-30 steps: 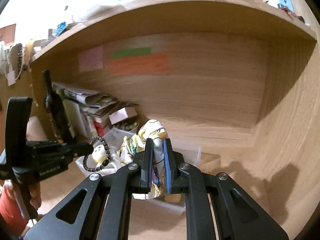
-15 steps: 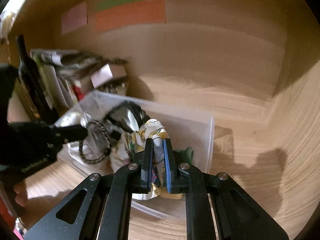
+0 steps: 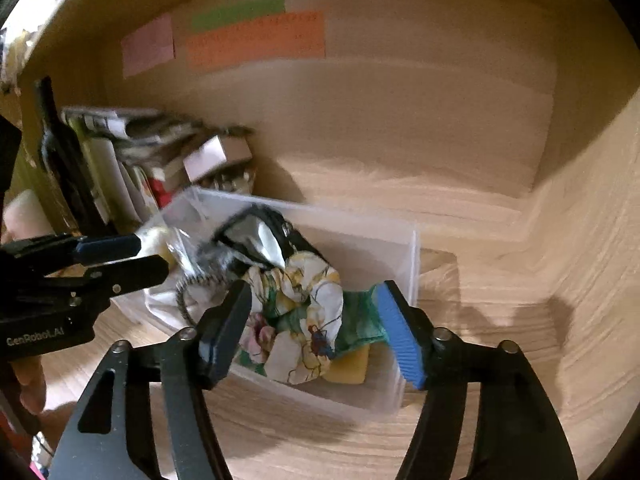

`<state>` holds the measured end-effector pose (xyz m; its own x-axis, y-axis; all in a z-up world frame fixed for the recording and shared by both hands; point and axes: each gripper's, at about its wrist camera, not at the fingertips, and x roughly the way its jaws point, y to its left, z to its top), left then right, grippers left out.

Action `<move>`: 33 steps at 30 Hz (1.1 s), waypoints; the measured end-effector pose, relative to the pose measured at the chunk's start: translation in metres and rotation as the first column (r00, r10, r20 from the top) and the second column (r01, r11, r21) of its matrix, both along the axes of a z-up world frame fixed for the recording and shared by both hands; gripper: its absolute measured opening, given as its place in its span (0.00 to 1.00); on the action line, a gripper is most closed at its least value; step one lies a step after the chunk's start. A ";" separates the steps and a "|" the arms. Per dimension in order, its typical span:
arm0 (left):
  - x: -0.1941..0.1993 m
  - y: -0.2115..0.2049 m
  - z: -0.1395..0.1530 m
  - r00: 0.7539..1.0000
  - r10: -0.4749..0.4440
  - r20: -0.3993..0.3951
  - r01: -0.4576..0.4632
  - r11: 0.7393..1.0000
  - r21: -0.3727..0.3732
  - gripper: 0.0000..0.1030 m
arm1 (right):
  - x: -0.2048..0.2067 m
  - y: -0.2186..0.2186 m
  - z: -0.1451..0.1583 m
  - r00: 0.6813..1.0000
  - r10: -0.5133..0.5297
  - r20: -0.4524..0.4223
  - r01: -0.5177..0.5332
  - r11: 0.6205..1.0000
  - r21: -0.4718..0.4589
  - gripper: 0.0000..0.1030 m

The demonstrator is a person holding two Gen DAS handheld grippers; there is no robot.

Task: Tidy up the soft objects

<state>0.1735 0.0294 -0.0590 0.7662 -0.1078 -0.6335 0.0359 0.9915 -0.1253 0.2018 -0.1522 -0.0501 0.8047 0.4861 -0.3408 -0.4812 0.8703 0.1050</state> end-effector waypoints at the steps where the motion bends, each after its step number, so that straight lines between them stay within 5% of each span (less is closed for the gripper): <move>1: -0.004 0.000 0.004 1.000 -0.001 0.013 0.001 1.000 0.000 0.51 | -0.005 -0.002 0.004 1.000 -0.001 0.013 0.001 1.000 0.008 0.61; 10: -0.052 -0.001 0.042 0.986 0.015 0.166 -0.016 1.000 0.005 0.53 | -0.069 -0.026 0.035 0.986 -0.014 0.167 -0.002 0.995 0.095 0.75; 20: -0.109 -0.013 0.065 0.955 0.006 0.296 -0.021 0.999 0.047 0.80 | -0.118 -0.036 0.042 0.963 -0.028 0.266 -0.019 0.985 0.171 1.00; 24: -0.125 -0.014 0.068 0.943 0.008 0.332 -0.027 0.998 0.053 0.92 | -0.125 -0.038 0.040 0.963 -0.029 0.268 -0.023 0.982 0.187 1.00; 33: -0.138 -0.014 0.071 0.933 0.018 0.359 -0.035 0.999 0.040 0.98 | -0.141 -0.041 0.037 0.956 -0.050 0.288 -0.005 0.983 0.185 1.00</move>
<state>0.0360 0.0150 0.0124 0.9454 -0.0623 -0.3200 0.0439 0.9970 -0.0643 0.0606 -0.1935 -0.0127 0.8667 0.4988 0.0022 -0.4953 0.8602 0.1212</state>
